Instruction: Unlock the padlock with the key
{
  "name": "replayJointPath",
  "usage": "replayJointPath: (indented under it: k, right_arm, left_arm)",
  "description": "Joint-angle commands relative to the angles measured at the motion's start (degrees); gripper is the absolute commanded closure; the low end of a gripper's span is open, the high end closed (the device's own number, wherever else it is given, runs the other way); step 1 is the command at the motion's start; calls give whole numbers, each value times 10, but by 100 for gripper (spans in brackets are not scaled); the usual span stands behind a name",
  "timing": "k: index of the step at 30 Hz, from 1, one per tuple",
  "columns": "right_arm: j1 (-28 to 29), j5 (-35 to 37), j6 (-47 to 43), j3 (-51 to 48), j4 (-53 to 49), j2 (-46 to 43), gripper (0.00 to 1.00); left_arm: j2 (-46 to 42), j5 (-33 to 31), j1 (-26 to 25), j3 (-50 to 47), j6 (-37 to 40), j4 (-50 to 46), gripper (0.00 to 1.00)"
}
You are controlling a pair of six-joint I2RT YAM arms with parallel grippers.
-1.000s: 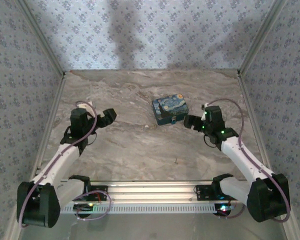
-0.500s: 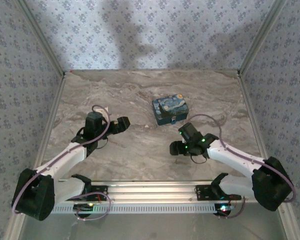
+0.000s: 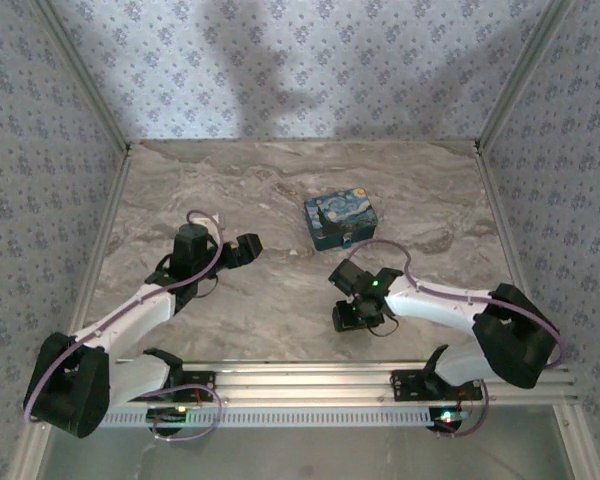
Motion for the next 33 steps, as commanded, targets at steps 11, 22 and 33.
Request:
replayJointPath:
  k: [11,22,33]
  right_arm:
    - [8,26,12,17,-27,35,63]
    - [8,30,12,9,-27,45,77]
    - [8,41,13,4,-26,43,91]
  left_arm:
    - [-2,-8,-4,14,1,4,2]
    - [-4,-9,-5,14,2,1,2]
    - [-7,-10,-5,15,2,-3,2]
